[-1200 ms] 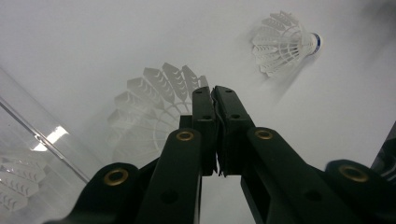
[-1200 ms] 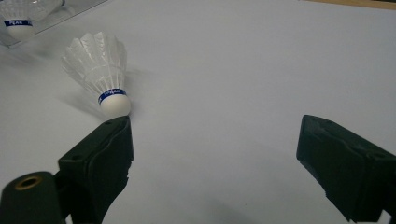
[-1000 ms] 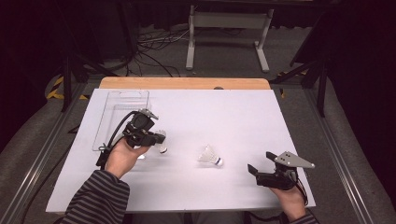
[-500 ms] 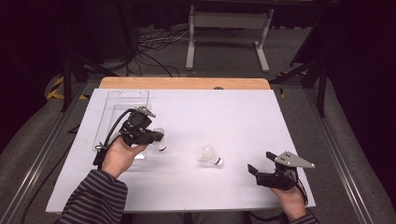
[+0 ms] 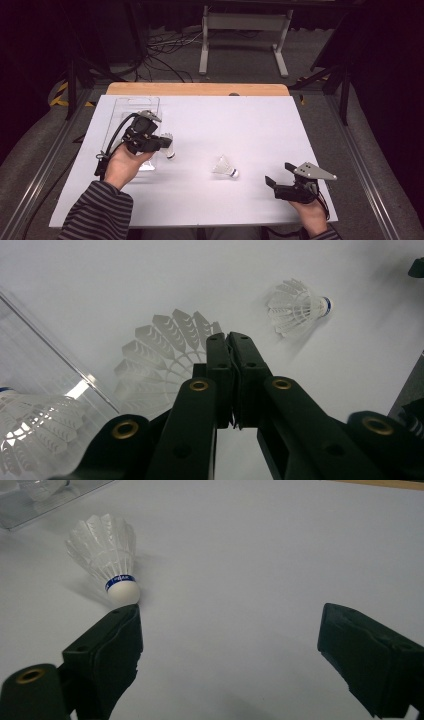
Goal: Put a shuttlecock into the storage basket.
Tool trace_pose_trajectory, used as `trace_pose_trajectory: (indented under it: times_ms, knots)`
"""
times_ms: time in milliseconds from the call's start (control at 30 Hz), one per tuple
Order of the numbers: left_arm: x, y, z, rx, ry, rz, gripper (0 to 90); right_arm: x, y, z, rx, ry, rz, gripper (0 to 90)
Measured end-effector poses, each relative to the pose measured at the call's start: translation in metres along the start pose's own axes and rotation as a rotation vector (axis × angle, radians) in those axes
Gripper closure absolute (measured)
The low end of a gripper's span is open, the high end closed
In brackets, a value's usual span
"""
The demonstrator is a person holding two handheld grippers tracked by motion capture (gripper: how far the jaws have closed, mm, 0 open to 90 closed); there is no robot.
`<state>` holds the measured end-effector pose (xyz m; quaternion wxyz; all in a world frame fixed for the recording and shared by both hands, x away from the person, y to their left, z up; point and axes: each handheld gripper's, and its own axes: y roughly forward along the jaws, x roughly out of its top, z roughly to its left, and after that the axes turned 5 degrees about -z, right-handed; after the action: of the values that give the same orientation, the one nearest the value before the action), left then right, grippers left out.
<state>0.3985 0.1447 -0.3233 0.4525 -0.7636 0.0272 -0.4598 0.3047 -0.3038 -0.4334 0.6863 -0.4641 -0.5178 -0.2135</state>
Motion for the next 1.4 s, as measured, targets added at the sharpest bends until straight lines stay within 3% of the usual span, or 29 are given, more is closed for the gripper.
trace_pose_trajectory:
  times_ms: [467, 967, 1400]
  knots:
    - [0.003, -0.012, 0.0, 0.016, 0.013, -0.006, 89.9, 0.0, 0.0, 0.0, 0.0, 0.001, 0.0, 11.3]
    - [0.003, -0.025, 0.002, 0.032, 0.002, -0.036, 90.0, 0.0, 0.0, 0.0, -0.001, 0.002, 0.0, 11.3]
    - [-0.002, -0.037, 0.012, 0.065, -0.009, -0.056, 90.0, 0.0, 0.0, 0.0, 0.0, 0.002, 0.001, 11.3]
